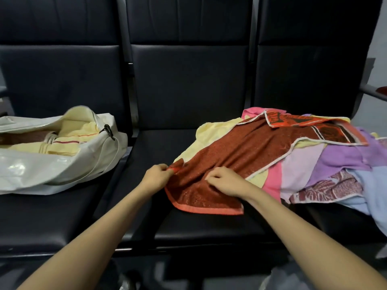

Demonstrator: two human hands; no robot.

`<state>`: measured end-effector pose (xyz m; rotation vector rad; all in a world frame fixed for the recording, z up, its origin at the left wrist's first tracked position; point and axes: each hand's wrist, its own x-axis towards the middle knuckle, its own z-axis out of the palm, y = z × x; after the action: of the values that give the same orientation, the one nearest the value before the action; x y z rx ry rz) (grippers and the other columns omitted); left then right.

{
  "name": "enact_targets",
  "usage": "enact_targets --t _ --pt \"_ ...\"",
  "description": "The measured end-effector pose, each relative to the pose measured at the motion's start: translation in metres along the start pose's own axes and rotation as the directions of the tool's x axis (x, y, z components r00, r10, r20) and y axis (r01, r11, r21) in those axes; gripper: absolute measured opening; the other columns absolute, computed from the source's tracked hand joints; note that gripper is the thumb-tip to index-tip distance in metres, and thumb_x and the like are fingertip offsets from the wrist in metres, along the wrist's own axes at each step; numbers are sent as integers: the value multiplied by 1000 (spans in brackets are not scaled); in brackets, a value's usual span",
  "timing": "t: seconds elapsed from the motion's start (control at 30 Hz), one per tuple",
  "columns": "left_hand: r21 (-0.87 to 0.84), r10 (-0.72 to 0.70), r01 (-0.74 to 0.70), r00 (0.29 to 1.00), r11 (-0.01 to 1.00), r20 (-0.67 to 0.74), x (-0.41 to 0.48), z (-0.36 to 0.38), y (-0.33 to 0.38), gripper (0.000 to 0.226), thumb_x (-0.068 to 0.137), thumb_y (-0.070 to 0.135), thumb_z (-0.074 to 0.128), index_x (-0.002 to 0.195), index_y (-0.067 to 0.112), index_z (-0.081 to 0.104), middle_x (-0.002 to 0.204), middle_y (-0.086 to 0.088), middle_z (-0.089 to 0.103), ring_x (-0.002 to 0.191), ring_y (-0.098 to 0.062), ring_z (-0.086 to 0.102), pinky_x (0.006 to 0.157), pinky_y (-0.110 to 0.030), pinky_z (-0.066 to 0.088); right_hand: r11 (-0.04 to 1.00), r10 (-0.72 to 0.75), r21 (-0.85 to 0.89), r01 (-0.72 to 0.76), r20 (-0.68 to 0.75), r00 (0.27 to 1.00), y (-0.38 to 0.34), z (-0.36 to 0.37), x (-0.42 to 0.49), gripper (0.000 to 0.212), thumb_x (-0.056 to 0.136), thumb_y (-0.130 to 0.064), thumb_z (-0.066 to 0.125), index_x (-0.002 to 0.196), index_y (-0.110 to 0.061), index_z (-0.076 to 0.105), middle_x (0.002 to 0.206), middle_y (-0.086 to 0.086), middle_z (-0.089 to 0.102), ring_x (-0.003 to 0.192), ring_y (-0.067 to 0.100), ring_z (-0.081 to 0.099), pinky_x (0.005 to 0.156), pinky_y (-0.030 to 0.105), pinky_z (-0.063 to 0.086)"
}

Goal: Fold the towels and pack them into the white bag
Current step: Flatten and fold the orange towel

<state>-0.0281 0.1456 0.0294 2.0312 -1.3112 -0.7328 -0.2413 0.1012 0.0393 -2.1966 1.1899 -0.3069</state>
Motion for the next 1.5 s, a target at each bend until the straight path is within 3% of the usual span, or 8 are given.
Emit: enact_targets --t 0.2,0.37,0.5,0.7,0.9,1.17,1.33,1.5 --pt "-201 -70 77 997 976 45 2 5 -1 24 85 30 65 101 14 59 96 -4 65 86 -19 63 75 -33 50 987 -70 -103 124 423 903 -14 -2 -10 18 88 -16 61 103 -16 71 82 -4 69 66 6 60 73 23 49" --pt "-34 31 -28 993 999 112 0 26 12 51 79 35 75 121 18 52 113 -5 59 98 -18 58 81 -26 45 926 135 -326 -191 -185 973 23 -39 1 32 93 -29 58 121 -14 60 120 6 61 104 20 59 88 29 45" --pt "-40 10 -3 987 999 163 4 38 23 92 76 29 80 147 12 24 131 -10 50 117 -25 51 91 -28 41 820 356 -403 -408 -199 913 51 -37 6 51 94 -29 57 140 -19 38 137 13 38 123 35 48 99 41 42" --pt "22 79 -80 997 997 24 8 45 27 21 81 21 66 99 13 69 90 -3 67 84 -19 62 79 -34 52 804 268 -460 -377 -286 920 53 -25 21 26 98 -12 38 117 -16 55 126 13 45 114 35 49 93 40 43" --pt "232 25 31 972 972 -233 6 3 1 22 80 31 63 100 23 60 100 -6 66 98 -32 62 78 -35 44 967 115 -163 -194 -401 909 31 -20 35 12 97 -5 39 97 -15 45 107 10 45 90 33 52 75 36 36" --pt "382 -142 228 960 896 -240 -8 -53 -54 31 82 34 61 106 16 57 112 -12 63 105 -35 60 85 -37 46 979 -101 -176 104 29 994 -6 35 39 20 95 -29 56 111 -18 53 115 3 50 111 22 51 97 36 41" --pt "221 -134 167 979 961 -155 -7 -55 -67 46 88 35 63 120 7 46 118 -17 60 107 -35 58 86 -37 45 957 -238 -152 246 75 968 -38 44 24 38 89 -46 61 119 -25 56 118 -3 48 116 14 44 100 36 41" --pt "4 -173 178 961 984 -214 -7 -56 -65 28 94 32 52 109 8 55 112 -17 63 103 -34 59 76 -34 40 884 -131 -406 232 263 956 -27 45 17 13 89 -33 63 84 -27 53 95 -3 49 111 23 48 86 32 38"
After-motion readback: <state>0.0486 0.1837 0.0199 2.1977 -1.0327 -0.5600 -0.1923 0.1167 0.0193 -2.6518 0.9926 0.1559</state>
